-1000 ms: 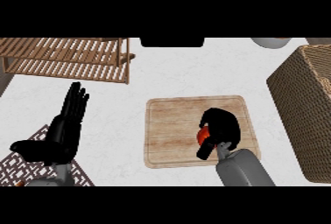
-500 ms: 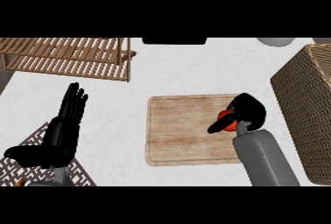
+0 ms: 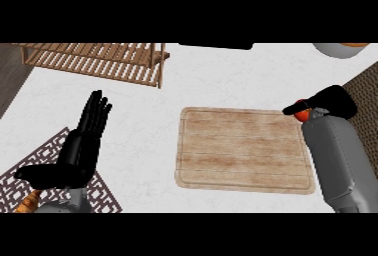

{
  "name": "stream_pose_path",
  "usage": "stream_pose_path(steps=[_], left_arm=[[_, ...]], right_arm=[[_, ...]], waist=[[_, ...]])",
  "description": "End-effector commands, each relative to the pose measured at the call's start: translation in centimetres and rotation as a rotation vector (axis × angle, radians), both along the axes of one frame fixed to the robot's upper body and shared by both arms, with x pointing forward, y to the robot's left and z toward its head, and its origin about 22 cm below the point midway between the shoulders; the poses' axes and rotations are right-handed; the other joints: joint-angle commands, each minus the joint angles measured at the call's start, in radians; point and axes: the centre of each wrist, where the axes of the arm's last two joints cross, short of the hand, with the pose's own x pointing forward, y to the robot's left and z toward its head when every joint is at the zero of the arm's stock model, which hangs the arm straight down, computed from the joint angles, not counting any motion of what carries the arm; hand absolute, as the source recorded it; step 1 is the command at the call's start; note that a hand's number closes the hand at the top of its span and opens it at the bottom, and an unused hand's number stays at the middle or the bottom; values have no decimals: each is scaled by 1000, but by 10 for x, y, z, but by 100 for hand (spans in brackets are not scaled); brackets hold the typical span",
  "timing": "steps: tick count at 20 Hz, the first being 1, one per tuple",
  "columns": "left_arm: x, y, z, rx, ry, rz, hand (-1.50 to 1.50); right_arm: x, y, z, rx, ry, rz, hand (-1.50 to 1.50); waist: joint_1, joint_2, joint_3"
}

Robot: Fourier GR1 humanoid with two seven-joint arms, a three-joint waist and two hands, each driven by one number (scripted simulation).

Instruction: Pick the tomato from the cutting board and place it in the basket

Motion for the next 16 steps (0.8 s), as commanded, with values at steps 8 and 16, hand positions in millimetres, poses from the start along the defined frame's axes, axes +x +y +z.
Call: stream_pose_path(steps=[8, 16], left_arm=[[10, -10, 7, 14, 3, -46, 0], [6, -12, 0, 6, 17, -28, 0]], right_arm=[[46, 13, 87, -207, -520, -253, 150], [68, 55, 146, -288, -669, -287, 150]], waist=[[26, -9, -1], [22, -18, -4]])
